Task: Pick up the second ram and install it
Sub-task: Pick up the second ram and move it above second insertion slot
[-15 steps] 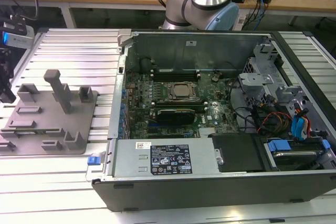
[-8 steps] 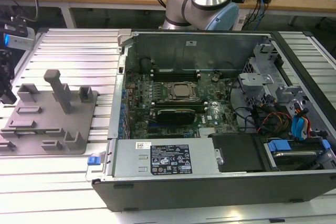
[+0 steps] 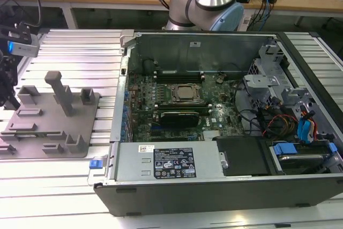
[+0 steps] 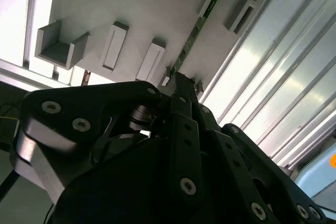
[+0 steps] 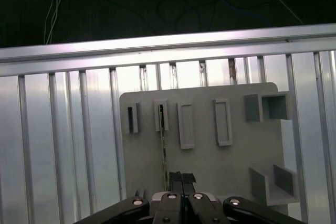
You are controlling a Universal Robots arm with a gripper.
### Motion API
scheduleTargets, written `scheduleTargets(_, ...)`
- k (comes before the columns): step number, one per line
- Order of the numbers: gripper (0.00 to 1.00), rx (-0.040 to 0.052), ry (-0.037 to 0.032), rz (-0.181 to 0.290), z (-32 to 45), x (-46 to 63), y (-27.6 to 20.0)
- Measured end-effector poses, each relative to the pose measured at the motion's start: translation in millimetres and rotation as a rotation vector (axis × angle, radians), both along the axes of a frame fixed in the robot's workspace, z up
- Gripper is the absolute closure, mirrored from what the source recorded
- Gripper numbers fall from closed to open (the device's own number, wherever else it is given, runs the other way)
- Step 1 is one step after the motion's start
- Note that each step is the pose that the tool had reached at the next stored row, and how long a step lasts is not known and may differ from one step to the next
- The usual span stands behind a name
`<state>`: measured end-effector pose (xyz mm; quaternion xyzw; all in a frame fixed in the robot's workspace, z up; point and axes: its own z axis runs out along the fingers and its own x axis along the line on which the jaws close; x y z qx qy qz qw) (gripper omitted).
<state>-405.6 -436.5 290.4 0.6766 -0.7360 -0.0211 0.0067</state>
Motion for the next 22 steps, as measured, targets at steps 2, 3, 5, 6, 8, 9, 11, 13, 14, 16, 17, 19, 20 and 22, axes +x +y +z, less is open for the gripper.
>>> scheduleTargets(2, 0.92, 0.0, 0.0, 0.0, -2.4, 0.0, 0.0)
scheduleTargets(3, 0.92, 0.0, 0.0, 0.0, -4.7, 0.0, 0.0)
scheduleTargets(5, 0.92, -0.0001, 0.0, 0.0, -7.5, -0.2, -0.2)
scheduleTargets(6, 0.92, 0.0, 0.0, 0.0, -8.9, -0.2, -0.9)
scheduleTargets(8, 0.92, 0.0, 0.0, 0.0, -12.4, -0.3, -2.3)
scheduleTargets(9, 0.92, 0.0, 0.0, 0.0, -14.1, -0.3, -2.6)
scheduleTargets(11, 0.92, 0.0, 0.0, 0.0, -16.3, -0.3, -2.9)
scheduleTargets(13, 0.92, 0.0, -0.0001, 0.0, -18.4, -0.4, -3.0)
scheduleTargets(14, 0.92, 0.0, 0.0, 0.0, -19.5, -0.4, -3.0)
scheduleTargets(16, 0.92, 0.0, 0.0, 0.0, -20.9, -0.4, -3.1)
scheduleTargets(17, 0.92, 0.0, 0.0, 0.001, -22.1, -0.5, -3.1)
scheduleTargets(19, 0.92, 0.0, 0.0, 0.001, -24.6, -0.5, -3.2)
scheduleTargets(20, 0.92, 0.0, 0.0, 0.001, -25.1, -0.5, -3.2)
scheduleTargets(22, 0.92, 0.0, 0.0, 0.001, -26.8, -0.5, -3.1)
